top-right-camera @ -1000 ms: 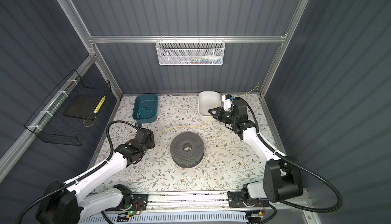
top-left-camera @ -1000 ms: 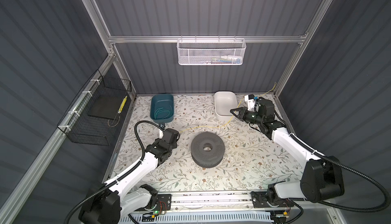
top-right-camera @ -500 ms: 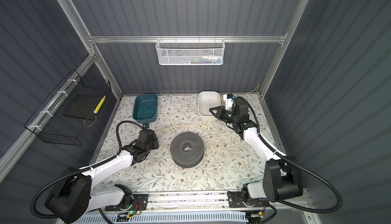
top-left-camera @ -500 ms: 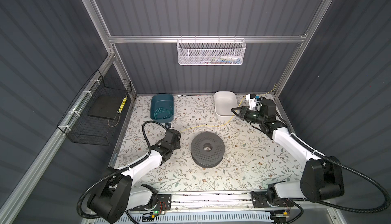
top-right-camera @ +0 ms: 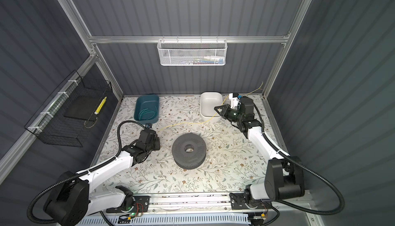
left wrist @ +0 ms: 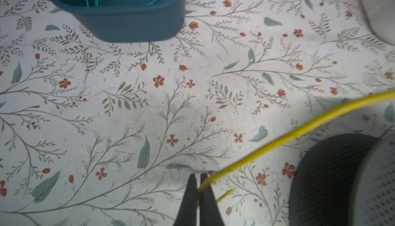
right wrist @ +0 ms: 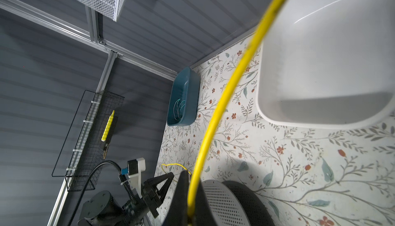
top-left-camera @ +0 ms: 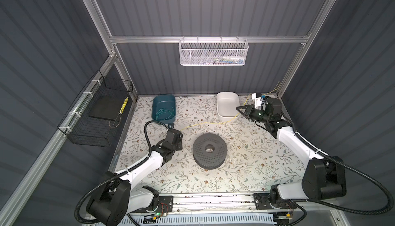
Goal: Wrap the cables
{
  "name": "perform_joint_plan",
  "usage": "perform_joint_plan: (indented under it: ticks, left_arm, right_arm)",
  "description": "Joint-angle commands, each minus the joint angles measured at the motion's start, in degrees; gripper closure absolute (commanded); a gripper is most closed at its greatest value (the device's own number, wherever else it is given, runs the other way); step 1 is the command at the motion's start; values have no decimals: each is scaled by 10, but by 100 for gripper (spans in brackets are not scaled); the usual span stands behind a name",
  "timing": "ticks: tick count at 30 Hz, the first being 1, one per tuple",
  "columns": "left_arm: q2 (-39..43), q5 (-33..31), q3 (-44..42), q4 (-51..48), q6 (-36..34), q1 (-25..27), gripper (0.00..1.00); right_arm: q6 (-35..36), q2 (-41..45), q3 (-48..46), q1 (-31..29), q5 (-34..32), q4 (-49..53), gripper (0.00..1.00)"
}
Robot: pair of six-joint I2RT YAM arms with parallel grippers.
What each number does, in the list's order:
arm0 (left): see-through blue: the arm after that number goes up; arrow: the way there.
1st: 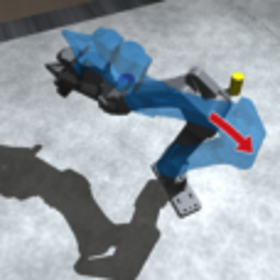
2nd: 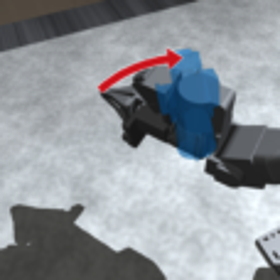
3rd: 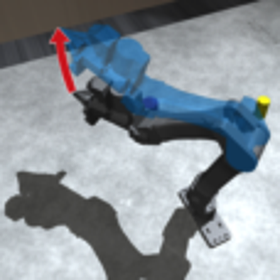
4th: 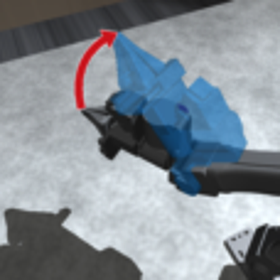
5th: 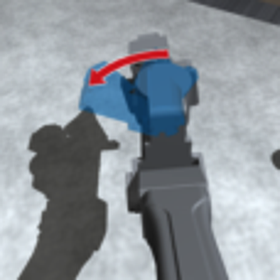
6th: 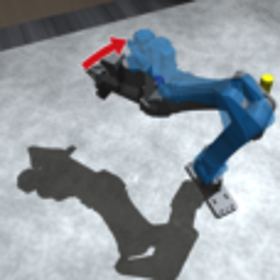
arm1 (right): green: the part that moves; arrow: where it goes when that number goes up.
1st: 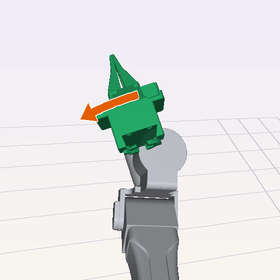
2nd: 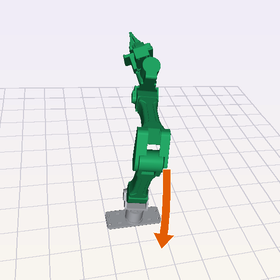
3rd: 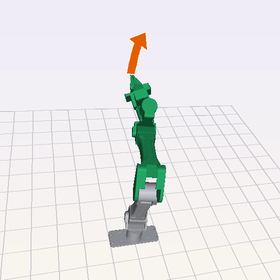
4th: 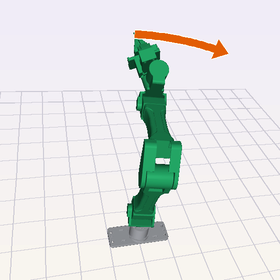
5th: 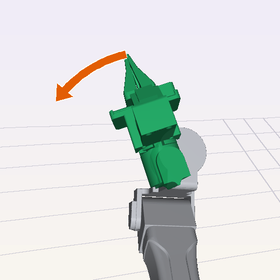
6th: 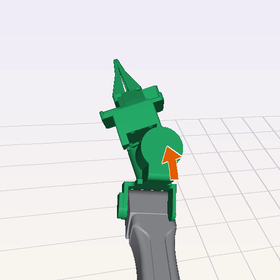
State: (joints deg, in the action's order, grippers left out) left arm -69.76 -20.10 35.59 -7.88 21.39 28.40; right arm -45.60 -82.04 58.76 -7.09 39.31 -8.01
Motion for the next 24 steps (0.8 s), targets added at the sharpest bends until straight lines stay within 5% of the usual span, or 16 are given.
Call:
perform_joint_plan:
  ticks: [1, 4, 12, 24]
  left_arm:
    - [14, 35, 45, -46, -15, -3, 100]
    - [1, 99, 76, -56, -19, -2, 100]
    - [17, 122, 163, -90, 21, 31, 100]
    - [-33, 29, 250, -135, 18, 54, 100]
  right_arm:
    - [-20, -36, 54, 17, 7, -13, 98]
    - [-50, -87, 91, 33, -1, -12, 50]
    - [-83, -89, 34, 49, -6, -23, 38]
    - [-58, 37, -90, 129, 8, 1, 20]
